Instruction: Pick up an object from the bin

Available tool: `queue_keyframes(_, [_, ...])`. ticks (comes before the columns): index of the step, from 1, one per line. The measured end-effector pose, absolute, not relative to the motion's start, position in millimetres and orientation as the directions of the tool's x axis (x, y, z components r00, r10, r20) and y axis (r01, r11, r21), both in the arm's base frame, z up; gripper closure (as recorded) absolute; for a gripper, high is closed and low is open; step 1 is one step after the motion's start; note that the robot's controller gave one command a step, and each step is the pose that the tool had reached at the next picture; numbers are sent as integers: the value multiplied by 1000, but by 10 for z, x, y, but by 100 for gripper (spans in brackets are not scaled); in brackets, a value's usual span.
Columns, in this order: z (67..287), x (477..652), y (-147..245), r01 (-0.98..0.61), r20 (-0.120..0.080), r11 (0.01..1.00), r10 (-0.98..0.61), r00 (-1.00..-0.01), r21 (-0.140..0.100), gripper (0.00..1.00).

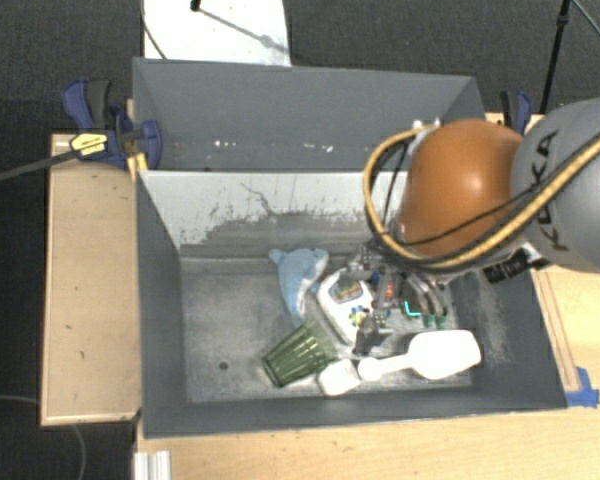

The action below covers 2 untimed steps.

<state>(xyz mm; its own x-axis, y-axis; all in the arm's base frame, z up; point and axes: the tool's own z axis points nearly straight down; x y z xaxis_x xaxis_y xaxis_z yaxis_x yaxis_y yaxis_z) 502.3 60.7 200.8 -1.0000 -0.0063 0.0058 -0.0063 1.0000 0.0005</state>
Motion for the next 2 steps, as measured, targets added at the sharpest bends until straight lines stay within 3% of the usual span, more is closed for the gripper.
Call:
queue_keyframes(1, [2050,5041,603,-4,-3,1000,-4,-1000,1,0])
queue_keyframes(2, [1876,4996,191,-135,-3,991,-135,-991,0,0])
